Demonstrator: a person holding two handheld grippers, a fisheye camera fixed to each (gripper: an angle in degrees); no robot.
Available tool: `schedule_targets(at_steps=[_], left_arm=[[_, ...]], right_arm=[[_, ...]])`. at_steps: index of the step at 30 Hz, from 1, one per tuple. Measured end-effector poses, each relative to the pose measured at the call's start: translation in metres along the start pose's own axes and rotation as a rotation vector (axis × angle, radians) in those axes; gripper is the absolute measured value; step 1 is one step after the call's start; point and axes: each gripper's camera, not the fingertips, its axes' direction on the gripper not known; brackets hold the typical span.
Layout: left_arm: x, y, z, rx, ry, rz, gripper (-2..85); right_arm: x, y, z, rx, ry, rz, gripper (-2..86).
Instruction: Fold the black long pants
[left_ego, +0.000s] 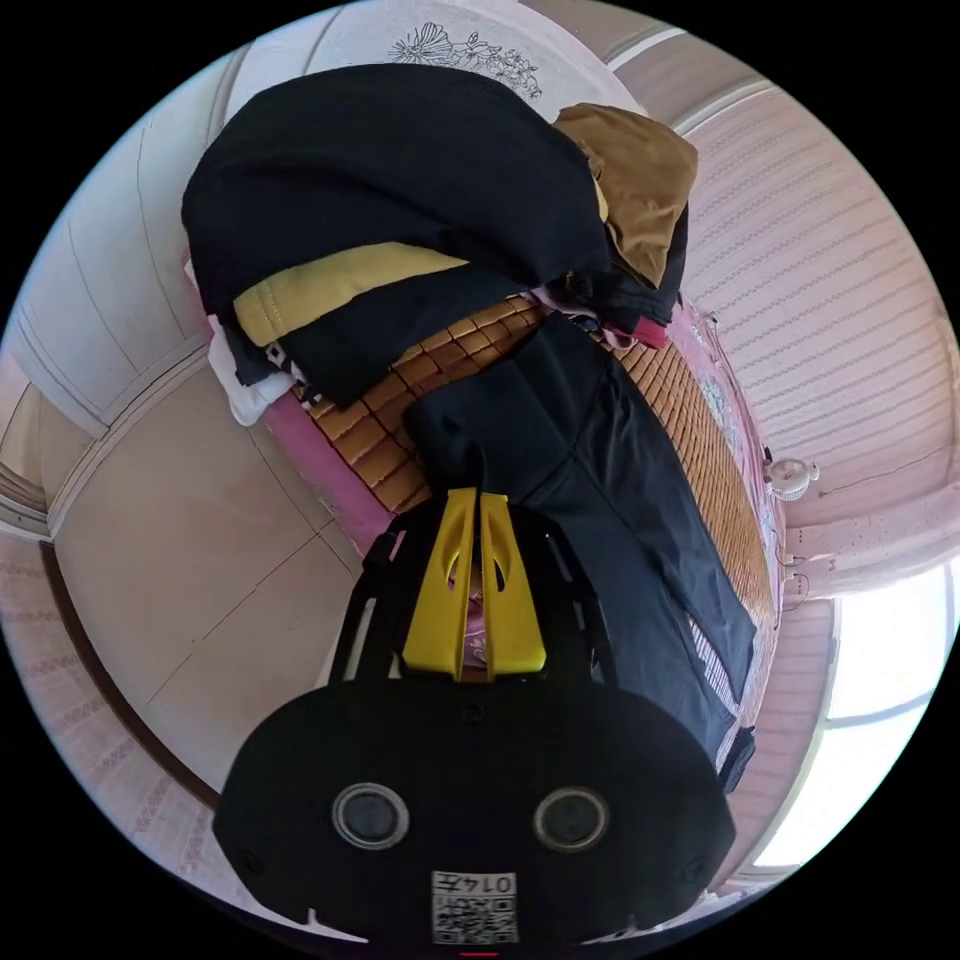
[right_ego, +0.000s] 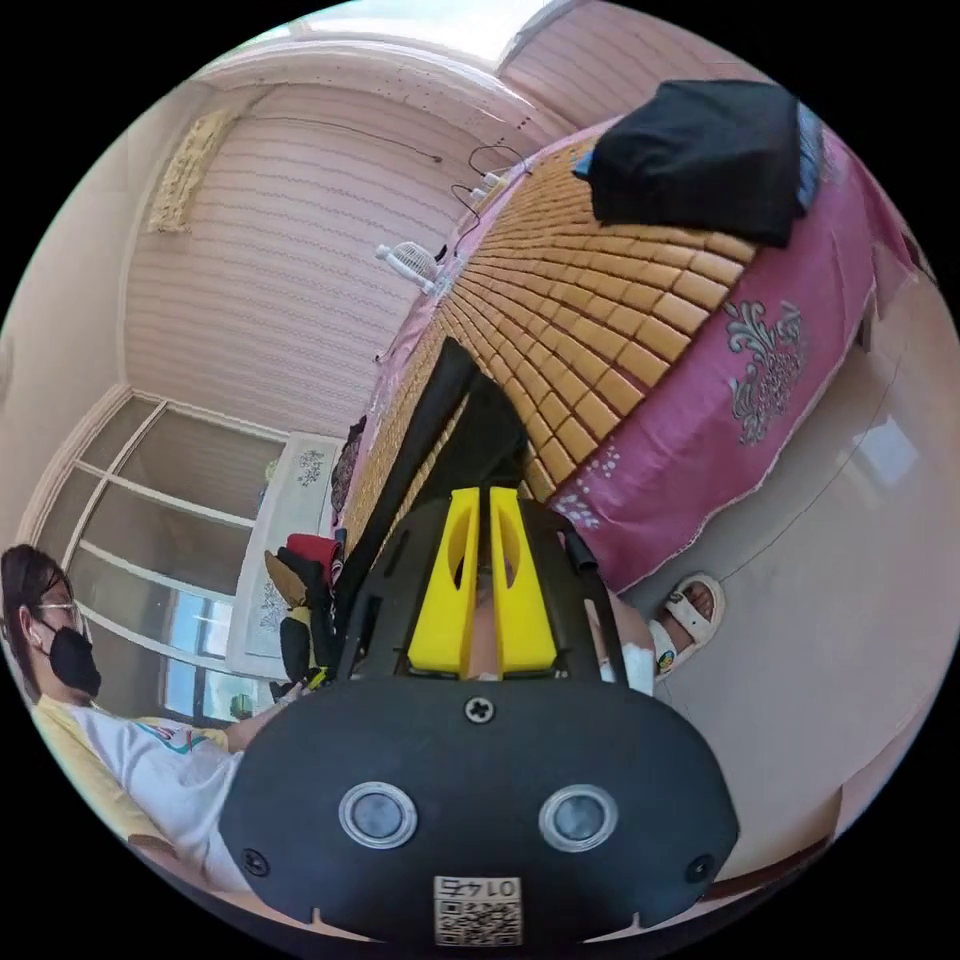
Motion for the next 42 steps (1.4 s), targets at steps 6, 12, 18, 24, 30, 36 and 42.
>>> schedule_targets(at_steps=[6,12,18,24,30,36,42], left_arm=[[-0.002,0.011,-0.029,0.016,0.048,0.044,-1.0],[-0.013,0.046,-0.049,0.023,0.083,0.036,-1.0],[0.018,0.039,-0.088,0.087,0.154,0.154,-1.0],[0.093,-0.019,-0.103,0.179,0.225,0.289,-1.0],[0.145,-0.049,-0.055,0.266,0.276,0.154,-0.7],[0.161,-0.021,-0.034,0.161,0.204,0.204,-0.7],[0.214,0.011,0.008,-0.162,-0.144,0.473,-0.9]], right_arm=[[-0.052,0.0,-0.003,-0.018,0.15,-0.177,0.8],[-0.079,0.005,0.013,-0.043,0.292,-0.251,0.8],[-0.134,-0.036,0.058,-0.018,0.296,-0.364,0.8],[-0.218,-0.133,0.16,-0.024,0.252,-0.442,1.4],[-0.248,-0.208,0.277,0.015,0.361,-0.248,7.8],[-0.214,-0.177,0.347,-0.149,0.718,-0.441,13.8],[-0.188,-0.138,0.37,-0.251,0.752,-0.533,9.9]])
